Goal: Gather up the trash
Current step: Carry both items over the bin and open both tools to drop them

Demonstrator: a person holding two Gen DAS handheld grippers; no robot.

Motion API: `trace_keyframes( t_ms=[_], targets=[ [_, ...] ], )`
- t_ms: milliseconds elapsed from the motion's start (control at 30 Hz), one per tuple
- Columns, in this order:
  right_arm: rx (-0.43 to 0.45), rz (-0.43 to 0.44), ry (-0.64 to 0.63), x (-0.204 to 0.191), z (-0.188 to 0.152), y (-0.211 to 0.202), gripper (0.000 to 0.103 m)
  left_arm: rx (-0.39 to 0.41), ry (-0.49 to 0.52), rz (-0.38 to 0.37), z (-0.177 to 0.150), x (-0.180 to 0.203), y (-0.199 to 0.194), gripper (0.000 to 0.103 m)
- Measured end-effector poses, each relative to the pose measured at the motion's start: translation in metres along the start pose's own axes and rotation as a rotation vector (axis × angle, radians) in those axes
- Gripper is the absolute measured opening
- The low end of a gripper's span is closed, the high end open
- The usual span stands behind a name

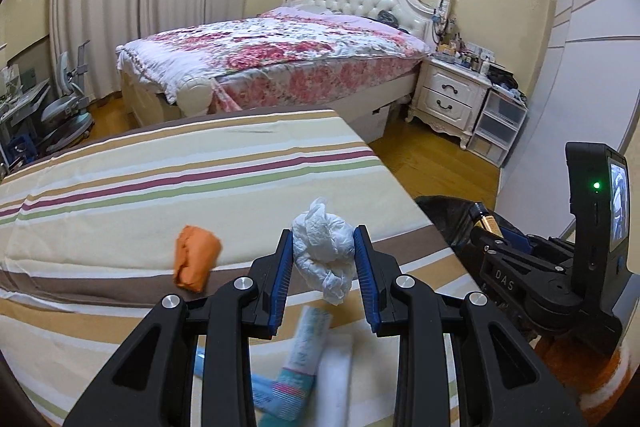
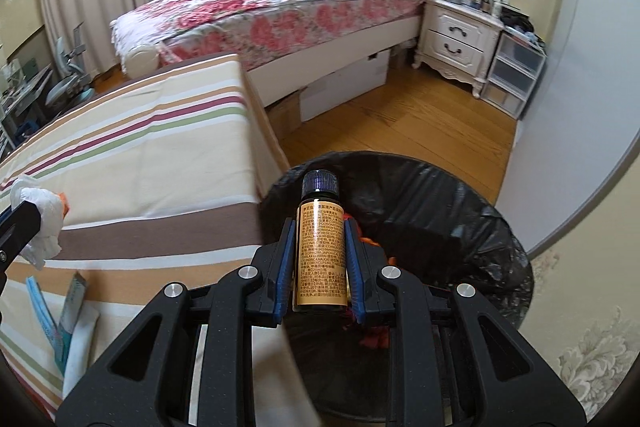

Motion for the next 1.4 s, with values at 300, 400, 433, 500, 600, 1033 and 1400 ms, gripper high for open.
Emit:
trace_keyframes(
  t_ms=[300, 400, 433, 500, 600, 1033, 1400],
  targets=[
    [-0.004, -0.071, 0.053, 0.036, -0.003, 0.008, 0.023, -0.032, 0.090, -0.069, 0.006, 0.044, 0.036, 0.031],
    [-0.008, -0.089, 0.075, 0.045, -0.004, 0.008, 0.023, -0.047, 0.109, -0.077, 0.005, 0.054, 0.048, 0.031],
    [-0.007, -0.096, 0.086, 0.049, -0.004, 0.008, 0.023, -0.052, 0.111, -0.080, 0.005, 0.056, 0.051, 0.032],
    [-0.004, -0.106, 0.103, 0.054, -0.006, 0.007, 0.023, -0.063, 0.114, -0.087, 0.005, 0.058, 0.057, 0.031],
    [0.000, -0.116, 0.116, 0.060, -0.007, 0.006, 0.023, -0.075, 0.122, -0.095, 0.006, 0.062, 0.066, 0.031],
    [-0.029, -0.155, 0.176, 0.072, -0.007, 0.019, 0.025, -0.105, 0.179, -0.106, 0.010, 0.083, 0.095, 0.033],
    [-0.002, -0.191, 0.219, 0.081, -0.007, 0.015, 0.045, -0.091, 0.157, -0.089, 0.012, 0.080, 0.092, 0.063]
  ],
)
Point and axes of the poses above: each gripper's, at about its wrist camera, not at the fingertips, and y roughly the way its jaws point, x to its right, z to its top, the point moved 2 cm from there along y, roughly the way its jaws point, and after that the axes turned 11 degrees about -z, right-handed, at the moved point
